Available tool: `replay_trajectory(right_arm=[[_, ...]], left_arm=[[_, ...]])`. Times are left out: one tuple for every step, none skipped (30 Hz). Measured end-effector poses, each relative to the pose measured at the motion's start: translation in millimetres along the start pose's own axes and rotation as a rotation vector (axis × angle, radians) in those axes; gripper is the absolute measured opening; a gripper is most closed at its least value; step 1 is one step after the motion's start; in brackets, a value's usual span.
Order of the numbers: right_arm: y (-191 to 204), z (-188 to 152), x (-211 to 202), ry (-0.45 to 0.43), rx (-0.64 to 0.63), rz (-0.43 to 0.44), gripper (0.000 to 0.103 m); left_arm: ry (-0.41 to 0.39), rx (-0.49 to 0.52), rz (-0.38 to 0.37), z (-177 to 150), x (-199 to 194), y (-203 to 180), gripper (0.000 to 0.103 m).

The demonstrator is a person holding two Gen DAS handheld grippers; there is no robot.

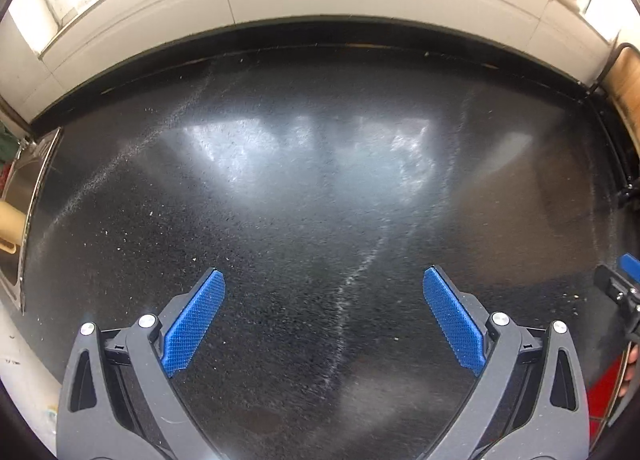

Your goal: Collect trash

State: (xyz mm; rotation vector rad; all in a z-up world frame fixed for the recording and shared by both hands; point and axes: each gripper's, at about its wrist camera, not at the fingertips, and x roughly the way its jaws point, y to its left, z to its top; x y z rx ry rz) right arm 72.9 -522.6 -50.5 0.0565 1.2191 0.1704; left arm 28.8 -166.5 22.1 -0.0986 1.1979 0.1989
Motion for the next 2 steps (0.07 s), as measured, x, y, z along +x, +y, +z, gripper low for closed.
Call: replay_trajectory(right_arm=[[-1.5,0.7,2.2,0.001,0.005,-0.009,0.096],[-2.7,1.5,4.3,0.000,0.006,-0.015,0.096]], left_arm=[[0.005,-0.008,0.006,0.5,3.4,2.6,0.097],[0.009,-0.020,0.011,1.0,7.4,5.5,0.097]])
